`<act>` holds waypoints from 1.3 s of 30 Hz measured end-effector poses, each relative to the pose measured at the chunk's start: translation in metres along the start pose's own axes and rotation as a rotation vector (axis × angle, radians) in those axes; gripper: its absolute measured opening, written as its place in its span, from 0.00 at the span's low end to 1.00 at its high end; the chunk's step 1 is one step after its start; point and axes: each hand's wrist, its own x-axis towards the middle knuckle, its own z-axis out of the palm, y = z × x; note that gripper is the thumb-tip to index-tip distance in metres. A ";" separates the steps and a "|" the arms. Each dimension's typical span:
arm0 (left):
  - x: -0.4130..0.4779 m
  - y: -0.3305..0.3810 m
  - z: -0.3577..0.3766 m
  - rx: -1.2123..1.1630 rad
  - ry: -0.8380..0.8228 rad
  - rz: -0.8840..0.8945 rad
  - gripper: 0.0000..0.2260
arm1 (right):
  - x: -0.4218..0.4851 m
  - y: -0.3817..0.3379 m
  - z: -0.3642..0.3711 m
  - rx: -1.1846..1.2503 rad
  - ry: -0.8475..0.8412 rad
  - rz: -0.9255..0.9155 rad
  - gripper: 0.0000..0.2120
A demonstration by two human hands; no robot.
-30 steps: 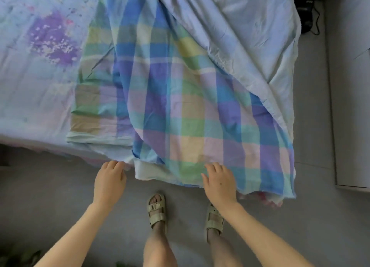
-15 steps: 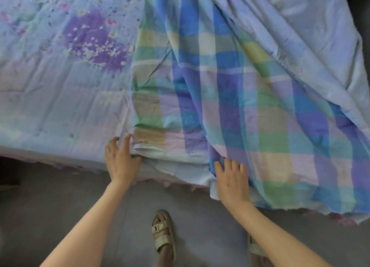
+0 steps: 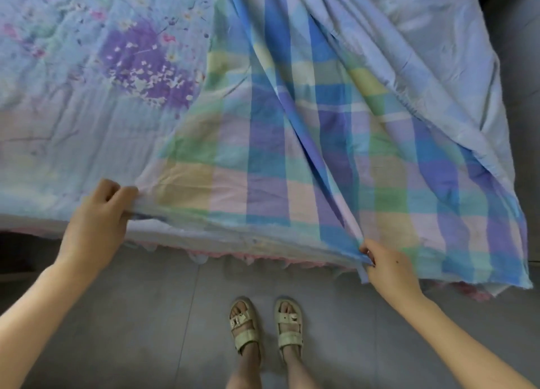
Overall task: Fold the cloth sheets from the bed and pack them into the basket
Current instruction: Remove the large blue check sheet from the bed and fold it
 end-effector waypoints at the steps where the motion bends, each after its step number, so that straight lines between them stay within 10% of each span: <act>1: -0.005 -0.007 -0.003 0.054 -0.040 0.042 0.18 | -0.002 -0.001 0.001 -0.052 0.007 -0.016 0.14; 5: -0.006 -0.002 -0.016 -0.148 -0.043 -0.183 0.14 | -0.003 -0.023 0.006 -0.224 -0.024 -0.178 0.20; 10: -0.025 -0.003 -0.013 -1.004 -0.026 -0.605 0.06 | -0.001 -0.030 0.035 -0.288 -0.053 -0.341 0.24; 14: -0.034 0.001 -0.029 -1.242 0.226 -0.831 0.19 | -0.017 -0.037 0.051 -0.233 -0.100 -0.459 0.19; 20: -0.041 -0.008 0.039 -1.714 0.249 -1.717 0.12 | -0.014 -0.055 0.067 -0.331 -0.232 -0.444 0.18; 25: -0.033 -0.019 0.079 -0.785 0.094 -1.259 0.07 | 0.009 -0.073 0.075 -0.249 -0.271 -0.310 0.10; 28: -0.033 -0.037 0.091 0.001 -0.101 -0.641 0.12 | 0.031 -0.099 0.070 -0.194 -0.203 -0.330 0.11; 32: -0.027 -0.039 0.107 0.329 -0.282 0.153 0.22 | 0.056 -0.122 0.071 -0.229 -0.176 -0.395 0.10; 35: -0.023 -0.038 0.110 0.231 -0.343 0.217 0.26 | 0.068 -0.136 0.071 -0.243 -0.168 -0.429 0.10; 39: -0.043 -0.051 0.070 0.002 0.090 -0.042 0.13 | 0.076 -0.153 0.067 -0.223 -0.146 -0.483 0.09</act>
